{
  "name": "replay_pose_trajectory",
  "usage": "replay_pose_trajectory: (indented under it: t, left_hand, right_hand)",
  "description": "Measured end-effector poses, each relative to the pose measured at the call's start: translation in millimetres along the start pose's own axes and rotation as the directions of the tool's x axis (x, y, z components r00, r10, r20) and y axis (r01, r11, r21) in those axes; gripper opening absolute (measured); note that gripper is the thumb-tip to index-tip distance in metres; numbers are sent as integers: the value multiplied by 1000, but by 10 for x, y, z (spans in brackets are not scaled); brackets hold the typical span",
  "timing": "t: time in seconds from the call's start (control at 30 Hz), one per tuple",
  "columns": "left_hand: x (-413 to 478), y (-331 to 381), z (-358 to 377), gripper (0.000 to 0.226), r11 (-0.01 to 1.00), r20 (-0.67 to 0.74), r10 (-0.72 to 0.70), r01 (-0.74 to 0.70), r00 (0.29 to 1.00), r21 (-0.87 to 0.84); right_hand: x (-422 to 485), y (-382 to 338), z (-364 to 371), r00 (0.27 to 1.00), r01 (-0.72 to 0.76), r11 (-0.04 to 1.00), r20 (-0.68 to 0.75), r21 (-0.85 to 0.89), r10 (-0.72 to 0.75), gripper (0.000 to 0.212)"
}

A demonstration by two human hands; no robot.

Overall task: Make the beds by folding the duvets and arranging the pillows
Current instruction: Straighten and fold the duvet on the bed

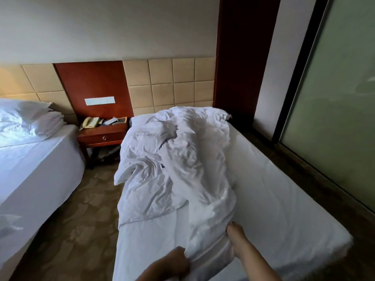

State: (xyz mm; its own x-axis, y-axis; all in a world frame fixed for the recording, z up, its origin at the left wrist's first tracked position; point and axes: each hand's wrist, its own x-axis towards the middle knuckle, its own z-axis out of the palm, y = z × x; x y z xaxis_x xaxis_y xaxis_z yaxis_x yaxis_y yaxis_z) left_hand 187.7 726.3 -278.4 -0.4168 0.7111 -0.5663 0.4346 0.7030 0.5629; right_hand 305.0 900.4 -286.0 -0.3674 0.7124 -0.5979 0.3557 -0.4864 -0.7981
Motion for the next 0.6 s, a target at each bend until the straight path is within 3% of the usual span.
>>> replay_pose_trajectory:
  t: [0.07, 0.17, 0.23, 0.33, 0.47, 0.53, 0.6]
  left_hand:
    - [-90, 661, 110, 24, 997, 53, 16, -20, 998, 76]
    - [34, 1528, 448, 9, 999, 81, 27, -28, 996, 15]
    - [123, 2093, 715, 27, 994, 79, 66, -59, 995, -88]
    - [263, 2822, 1085, 55, 974, 76, 181, -168, 980, -153]
    - [531, 3428, 1342, 53, 931, 130, 224, -173, 966, -322]
    - [710, 3706, 1393, 59, 874, 134, 182, -98, 974, -476]
    - [893, 3938, 1448, 50, 852, 131, 109, -25, 985, -524]
  right_hand:
    - [36, -247, -489, 998, 44, 998, 46, -40, -42, 27]
    - [151, -651, -1379, 990, 133, 973, 63, -189, -124, 38]
    - [183, -895, -1982, 985, 171, 959, 65, -224, -161, 39]
    - [384, -1179, -2798, 994, 101, 974, 52, -205, -92, 37]
    - [689, -1397, -3627, 1000, 2, 992, 26, -125, 1, 32]
    - [773, -1551, -3909, 999, 4, 995, 37, -99, 0, 28]
    - [930, -1676, -4099, 1000, 6, 995, 3, -96, -6, 30]
